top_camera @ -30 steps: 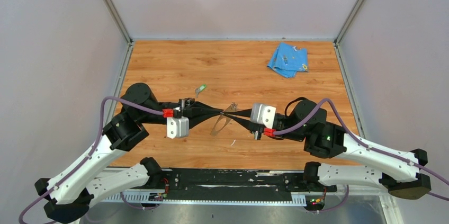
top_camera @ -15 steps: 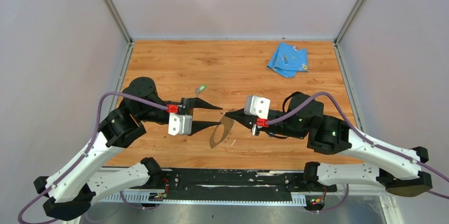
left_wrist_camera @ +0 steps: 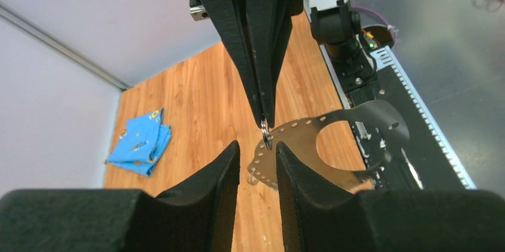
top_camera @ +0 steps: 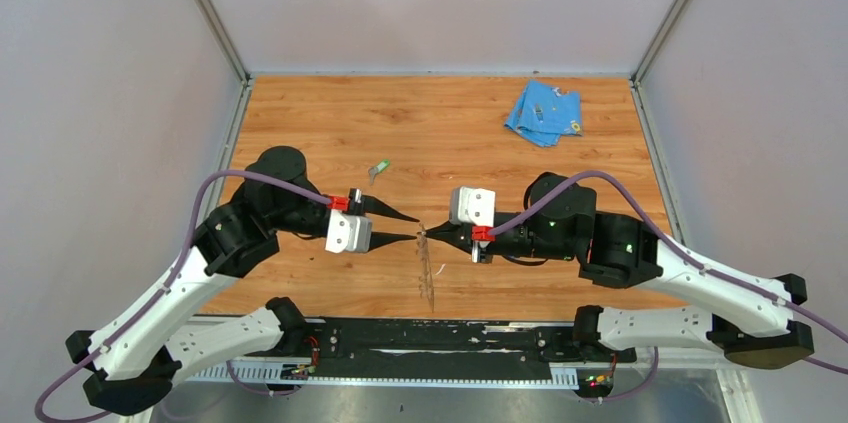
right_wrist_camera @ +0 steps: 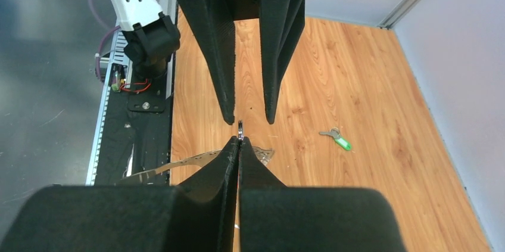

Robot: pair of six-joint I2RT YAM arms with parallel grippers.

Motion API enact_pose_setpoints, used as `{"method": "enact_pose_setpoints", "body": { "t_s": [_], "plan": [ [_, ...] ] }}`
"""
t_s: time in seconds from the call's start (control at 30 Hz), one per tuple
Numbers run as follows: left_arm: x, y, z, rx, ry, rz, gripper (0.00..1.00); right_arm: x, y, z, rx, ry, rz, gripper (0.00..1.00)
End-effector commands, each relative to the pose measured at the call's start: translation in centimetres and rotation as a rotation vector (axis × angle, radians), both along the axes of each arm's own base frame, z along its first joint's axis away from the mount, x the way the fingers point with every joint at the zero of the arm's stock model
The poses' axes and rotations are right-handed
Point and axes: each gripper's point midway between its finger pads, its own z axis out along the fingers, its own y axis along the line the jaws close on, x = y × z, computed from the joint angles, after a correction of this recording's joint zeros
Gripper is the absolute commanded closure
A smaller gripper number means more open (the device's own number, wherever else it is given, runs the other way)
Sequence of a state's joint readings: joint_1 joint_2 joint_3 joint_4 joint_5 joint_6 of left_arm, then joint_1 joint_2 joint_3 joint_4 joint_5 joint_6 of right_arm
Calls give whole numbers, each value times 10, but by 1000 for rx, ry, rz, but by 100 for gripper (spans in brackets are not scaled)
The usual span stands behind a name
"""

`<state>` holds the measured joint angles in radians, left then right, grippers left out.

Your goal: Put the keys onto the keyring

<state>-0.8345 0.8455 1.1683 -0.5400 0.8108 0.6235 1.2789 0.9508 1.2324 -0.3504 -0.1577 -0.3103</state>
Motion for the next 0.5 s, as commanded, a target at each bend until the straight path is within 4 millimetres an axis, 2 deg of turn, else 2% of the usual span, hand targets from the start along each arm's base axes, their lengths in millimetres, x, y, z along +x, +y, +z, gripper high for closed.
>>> {"method": "enact_pose_setpoints", "body": {
  "t_s": [0.0,0.17,0.47],
  "plan": [
    [-3,-5,1,-34,72,0,69,-8,2,14,24,17,35,100],
    [-8,-1,-14,27,118,-11,75,-6,4,17,34,13,27,100],
    [3,2,-19,9,132,79,71,-6,7,17,41,19,30,100]
  ]
}}
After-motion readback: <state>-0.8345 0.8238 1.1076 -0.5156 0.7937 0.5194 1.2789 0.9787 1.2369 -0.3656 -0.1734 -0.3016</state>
